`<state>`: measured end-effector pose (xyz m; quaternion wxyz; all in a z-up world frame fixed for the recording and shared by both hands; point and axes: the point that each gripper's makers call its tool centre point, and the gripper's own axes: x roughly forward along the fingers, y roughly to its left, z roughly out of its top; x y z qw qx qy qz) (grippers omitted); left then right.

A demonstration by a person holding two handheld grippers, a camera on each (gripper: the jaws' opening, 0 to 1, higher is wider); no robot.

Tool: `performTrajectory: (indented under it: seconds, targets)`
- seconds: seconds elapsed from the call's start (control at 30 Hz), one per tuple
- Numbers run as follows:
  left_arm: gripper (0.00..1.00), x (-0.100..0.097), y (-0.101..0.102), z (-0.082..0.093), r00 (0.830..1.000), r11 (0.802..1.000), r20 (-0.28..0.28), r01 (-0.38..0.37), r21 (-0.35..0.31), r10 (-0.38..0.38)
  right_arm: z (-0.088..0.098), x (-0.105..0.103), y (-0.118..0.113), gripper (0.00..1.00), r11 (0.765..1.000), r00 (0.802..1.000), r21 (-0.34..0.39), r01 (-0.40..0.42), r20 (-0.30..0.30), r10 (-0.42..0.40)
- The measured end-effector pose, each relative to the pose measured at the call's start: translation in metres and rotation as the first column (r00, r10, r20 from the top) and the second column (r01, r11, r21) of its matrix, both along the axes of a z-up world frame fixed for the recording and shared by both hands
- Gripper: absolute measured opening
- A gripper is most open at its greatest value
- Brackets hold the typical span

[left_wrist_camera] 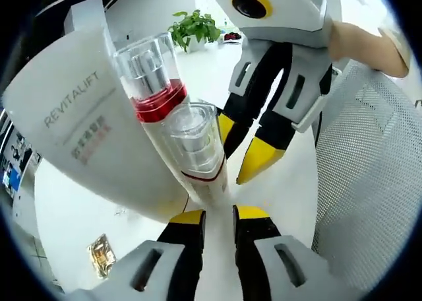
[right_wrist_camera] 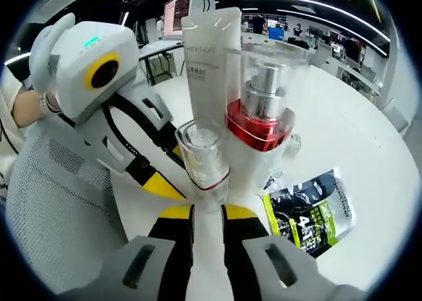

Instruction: Arrange the skincare products in the storage area until every visible bottle or jar stands upright without overlapping.

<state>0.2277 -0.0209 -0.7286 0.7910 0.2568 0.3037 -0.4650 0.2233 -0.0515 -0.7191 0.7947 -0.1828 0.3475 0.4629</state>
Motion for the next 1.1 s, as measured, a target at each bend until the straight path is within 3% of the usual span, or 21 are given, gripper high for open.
performTrajectory:
  seconds: [0.57, 1.1]
  targets:
    - [0.37, -0.009, 0.027, 0.036, 0.995, 0.992, 0.01, -0.097, -0.079, 0.098, 0.029, -0.007, -0.02, 0.4, 0.997, 0.995, 0.023, 0.076, 0.061, -0.078]
    - [0.68, -0.013, 0.064, 0.084, 0.974, 0.971, 0.095, -0.191, -0.146, 0.206, 0.068, -0.005, -0.039, 0.75, 0.985, 0.967, 0.029, 0.173, 0.185, -0.175]
